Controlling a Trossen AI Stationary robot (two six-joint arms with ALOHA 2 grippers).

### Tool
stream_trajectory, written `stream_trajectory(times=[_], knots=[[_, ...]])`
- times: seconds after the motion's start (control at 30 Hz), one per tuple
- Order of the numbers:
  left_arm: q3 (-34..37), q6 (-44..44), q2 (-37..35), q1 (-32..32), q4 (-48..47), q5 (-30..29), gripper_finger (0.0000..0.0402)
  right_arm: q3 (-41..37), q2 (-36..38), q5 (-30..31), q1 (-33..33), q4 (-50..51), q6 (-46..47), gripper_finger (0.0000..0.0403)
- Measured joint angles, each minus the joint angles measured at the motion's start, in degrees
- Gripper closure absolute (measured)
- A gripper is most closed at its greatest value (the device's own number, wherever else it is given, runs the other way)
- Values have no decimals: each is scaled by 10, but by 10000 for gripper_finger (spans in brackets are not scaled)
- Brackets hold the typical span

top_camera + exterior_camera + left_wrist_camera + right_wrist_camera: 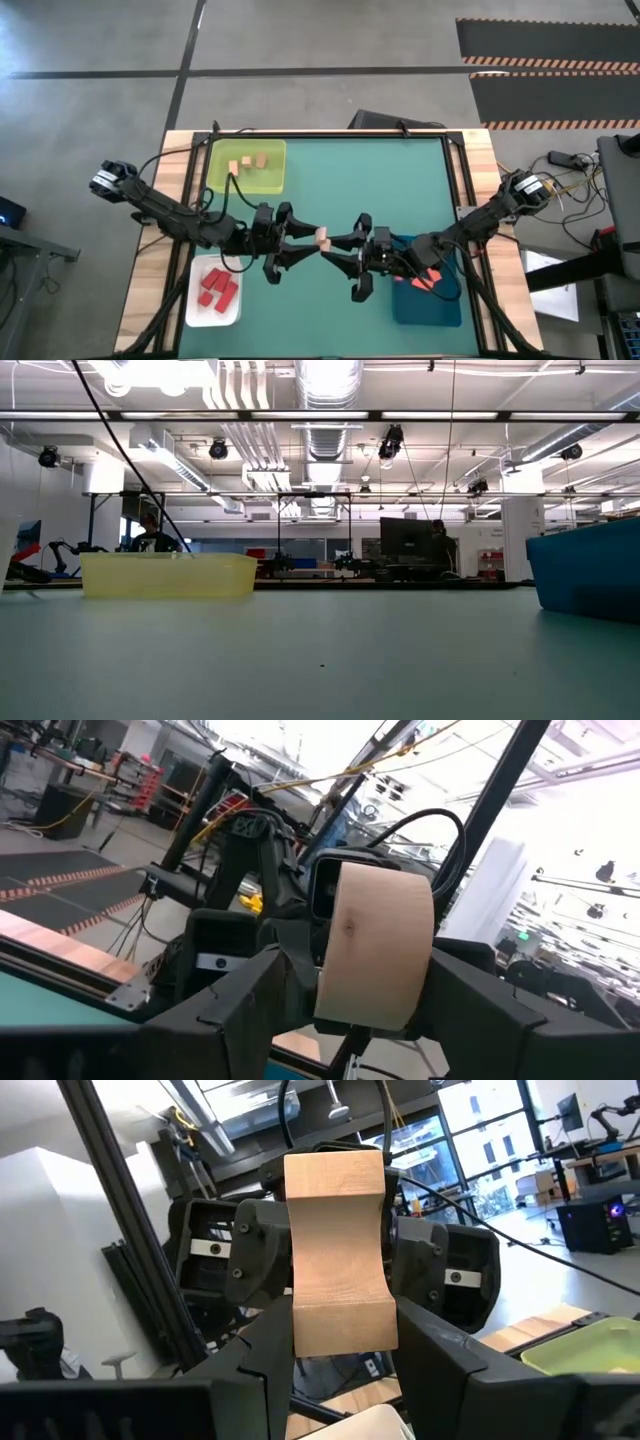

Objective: Sort & place blocks by color
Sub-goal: Put the light brown into the yellow bin

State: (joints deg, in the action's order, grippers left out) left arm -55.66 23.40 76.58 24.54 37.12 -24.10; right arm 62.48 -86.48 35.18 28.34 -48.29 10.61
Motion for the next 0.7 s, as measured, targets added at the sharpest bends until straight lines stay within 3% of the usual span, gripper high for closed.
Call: stream_trajectory(times=[0.43, 0.7], knots=[[0, -1, 3, -1, -1, 0, 270, 0, 0, 13, 0, 6, 14, 275], [1, -1, 3, -1, -5, 0, 273, 0, -1, 12, 0, 27, 38, 274]])
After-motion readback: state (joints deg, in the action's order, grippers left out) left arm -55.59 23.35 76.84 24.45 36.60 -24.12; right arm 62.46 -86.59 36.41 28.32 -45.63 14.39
